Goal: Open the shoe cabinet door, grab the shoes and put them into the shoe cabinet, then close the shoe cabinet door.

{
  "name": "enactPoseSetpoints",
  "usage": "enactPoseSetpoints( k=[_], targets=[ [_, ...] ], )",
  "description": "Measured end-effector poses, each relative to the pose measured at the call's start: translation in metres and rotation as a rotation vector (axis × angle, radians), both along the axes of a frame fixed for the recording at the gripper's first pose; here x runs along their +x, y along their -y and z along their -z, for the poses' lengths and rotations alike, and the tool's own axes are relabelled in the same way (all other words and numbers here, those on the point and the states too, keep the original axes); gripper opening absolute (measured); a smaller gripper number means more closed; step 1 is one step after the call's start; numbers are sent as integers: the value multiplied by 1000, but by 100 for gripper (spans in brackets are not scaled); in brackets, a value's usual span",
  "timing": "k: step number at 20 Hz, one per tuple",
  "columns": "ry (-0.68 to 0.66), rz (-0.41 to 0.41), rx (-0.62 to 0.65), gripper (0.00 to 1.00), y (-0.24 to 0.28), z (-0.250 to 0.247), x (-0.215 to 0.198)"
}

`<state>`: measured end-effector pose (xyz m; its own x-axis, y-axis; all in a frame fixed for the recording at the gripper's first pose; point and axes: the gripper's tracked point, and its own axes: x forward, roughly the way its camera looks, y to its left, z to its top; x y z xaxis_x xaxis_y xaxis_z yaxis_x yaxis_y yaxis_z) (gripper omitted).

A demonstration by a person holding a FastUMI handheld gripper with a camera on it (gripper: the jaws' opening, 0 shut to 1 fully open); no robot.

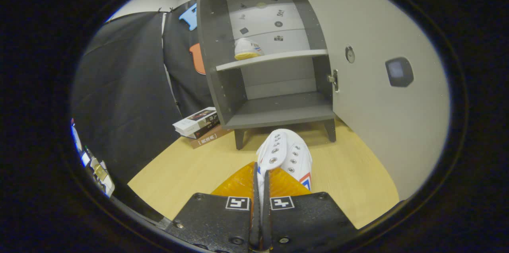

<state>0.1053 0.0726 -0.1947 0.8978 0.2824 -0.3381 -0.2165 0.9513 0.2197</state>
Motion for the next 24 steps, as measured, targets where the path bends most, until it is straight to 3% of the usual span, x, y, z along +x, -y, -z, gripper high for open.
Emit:
enactPoseSetpoints(
  k=[7, 16, 24],
  targets=[
    [129, 33, -39, 6, 15, -76, 28],
    [167, 41, -52, 6, 29, -167, 64],
    [181, 70, -76, 6, 34, -236, 153]
  ],
)
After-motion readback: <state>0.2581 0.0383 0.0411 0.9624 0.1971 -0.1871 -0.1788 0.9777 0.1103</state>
